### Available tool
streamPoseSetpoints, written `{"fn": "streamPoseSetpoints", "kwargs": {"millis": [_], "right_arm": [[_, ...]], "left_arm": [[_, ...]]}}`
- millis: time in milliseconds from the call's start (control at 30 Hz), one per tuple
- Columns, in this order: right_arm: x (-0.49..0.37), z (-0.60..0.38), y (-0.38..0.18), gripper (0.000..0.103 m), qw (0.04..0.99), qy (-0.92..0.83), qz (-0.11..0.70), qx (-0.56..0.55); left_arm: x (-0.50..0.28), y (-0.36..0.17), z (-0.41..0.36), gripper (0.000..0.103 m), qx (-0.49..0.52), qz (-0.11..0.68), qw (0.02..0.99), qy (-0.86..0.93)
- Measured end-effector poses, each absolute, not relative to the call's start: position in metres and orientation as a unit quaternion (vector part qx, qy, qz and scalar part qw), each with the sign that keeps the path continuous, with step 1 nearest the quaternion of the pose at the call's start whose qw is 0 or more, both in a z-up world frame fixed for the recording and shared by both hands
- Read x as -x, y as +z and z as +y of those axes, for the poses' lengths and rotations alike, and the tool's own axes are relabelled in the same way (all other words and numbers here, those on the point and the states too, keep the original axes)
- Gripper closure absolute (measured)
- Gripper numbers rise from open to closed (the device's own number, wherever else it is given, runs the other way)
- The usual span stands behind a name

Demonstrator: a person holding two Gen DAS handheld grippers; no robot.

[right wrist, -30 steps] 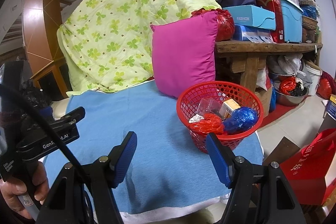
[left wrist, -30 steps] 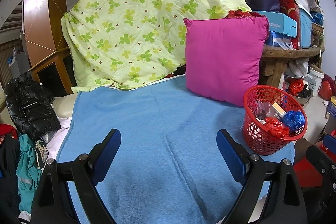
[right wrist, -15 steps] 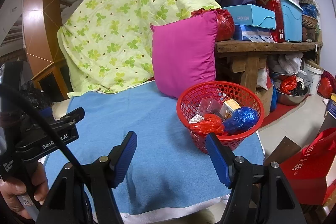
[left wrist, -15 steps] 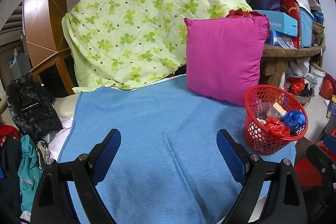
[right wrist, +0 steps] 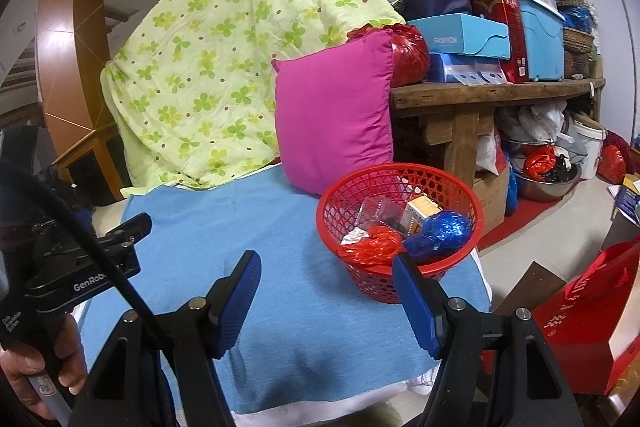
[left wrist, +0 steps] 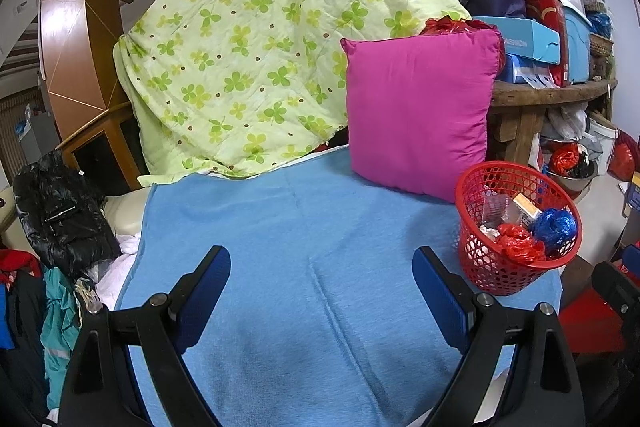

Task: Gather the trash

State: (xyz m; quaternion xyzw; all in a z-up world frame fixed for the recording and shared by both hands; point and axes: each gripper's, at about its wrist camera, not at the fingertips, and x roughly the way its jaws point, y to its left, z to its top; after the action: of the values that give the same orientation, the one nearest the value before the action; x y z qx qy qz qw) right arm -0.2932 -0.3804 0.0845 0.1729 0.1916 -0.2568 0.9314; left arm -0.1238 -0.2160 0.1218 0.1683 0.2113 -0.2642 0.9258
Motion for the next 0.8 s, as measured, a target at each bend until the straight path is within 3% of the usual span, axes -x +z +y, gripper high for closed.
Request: {"fn": "streamPoseSetpoints", "kwargs": {"millis": [800], "right_arm": [[0.324, -0.409, 0.087, 0.031, 0.925, -0.282, 0.164, -0.195]], "left_arm": [[0.150, 0.130, -0.250, 0.011, -0.193, 0.196, 0.918, -0.284]]}}
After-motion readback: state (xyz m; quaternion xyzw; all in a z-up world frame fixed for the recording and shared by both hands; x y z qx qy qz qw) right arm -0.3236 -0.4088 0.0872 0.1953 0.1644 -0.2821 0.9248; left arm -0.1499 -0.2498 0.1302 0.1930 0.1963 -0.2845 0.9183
